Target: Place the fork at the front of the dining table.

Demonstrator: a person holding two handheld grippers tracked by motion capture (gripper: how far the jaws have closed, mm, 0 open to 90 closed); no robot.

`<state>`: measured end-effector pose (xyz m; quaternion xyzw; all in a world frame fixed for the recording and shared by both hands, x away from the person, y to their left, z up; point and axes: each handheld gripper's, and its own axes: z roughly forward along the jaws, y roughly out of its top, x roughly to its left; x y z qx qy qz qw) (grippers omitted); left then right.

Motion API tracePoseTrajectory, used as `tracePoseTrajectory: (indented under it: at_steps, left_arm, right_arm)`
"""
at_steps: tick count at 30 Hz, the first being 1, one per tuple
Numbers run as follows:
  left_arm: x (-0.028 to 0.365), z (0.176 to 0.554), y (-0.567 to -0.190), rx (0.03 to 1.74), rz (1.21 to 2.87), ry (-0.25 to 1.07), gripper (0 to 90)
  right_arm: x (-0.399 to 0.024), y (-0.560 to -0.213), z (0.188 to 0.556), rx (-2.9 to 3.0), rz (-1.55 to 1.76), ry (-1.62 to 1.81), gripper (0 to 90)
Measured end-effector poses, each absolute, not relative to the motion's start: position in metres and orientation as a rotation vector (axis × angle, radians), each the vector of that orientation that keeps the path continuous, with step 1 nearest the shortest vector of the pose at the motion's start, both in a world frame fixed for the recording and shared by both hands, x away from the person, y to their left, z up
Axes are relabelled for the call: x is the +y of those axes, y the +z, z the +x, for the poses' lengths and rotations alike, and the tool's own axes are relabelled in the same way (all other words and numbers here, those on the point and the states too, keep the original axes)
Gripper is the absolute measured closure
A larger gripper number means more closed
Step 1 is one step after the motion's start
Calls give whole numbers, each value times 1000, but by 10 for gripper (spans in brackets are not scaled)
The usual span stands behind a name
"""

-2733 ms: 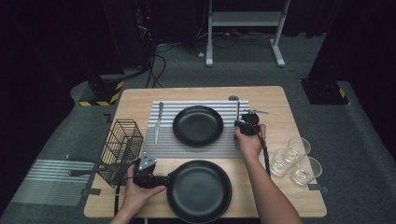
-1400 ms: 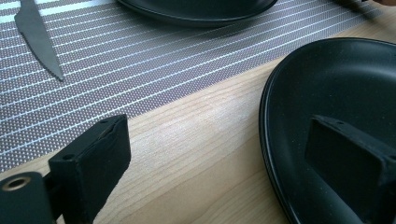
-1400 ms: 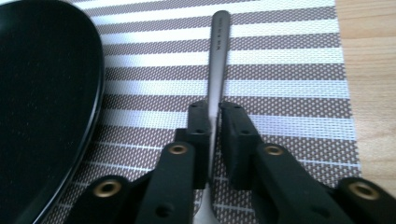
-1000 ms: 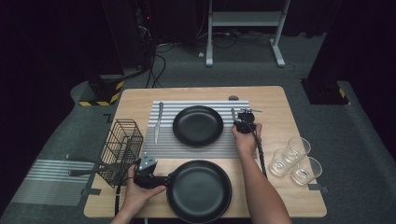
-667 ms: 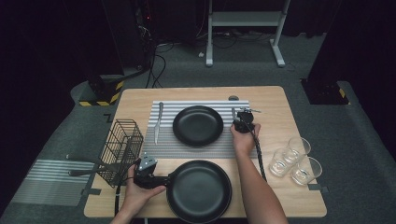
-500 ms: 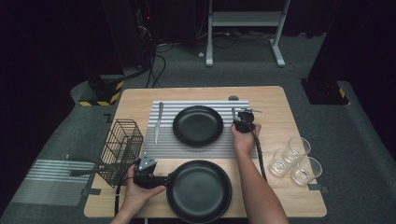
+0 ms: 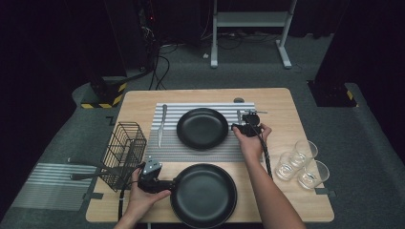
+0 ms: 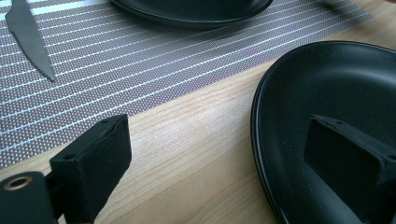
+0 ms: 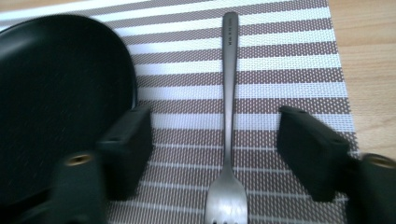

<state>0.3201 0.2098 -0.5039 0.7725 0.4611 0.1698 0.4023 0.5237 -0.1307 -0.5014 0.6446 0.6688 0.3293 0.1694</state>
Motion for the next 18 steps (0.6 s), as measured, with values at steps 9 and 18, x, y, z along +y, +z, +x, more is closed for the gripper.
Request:
tracePoseTrajectory:
  at_steps: [9,18]
  left_arm:
    - [209,320,-505,1162,1956,423,81]
    - [208,320,-505,1160,1961,424,81]
  right_arm:
    - [-140,-483,505,1967,1755,961,0]
    - [-149,-465,476,2004,1726,1030,0]
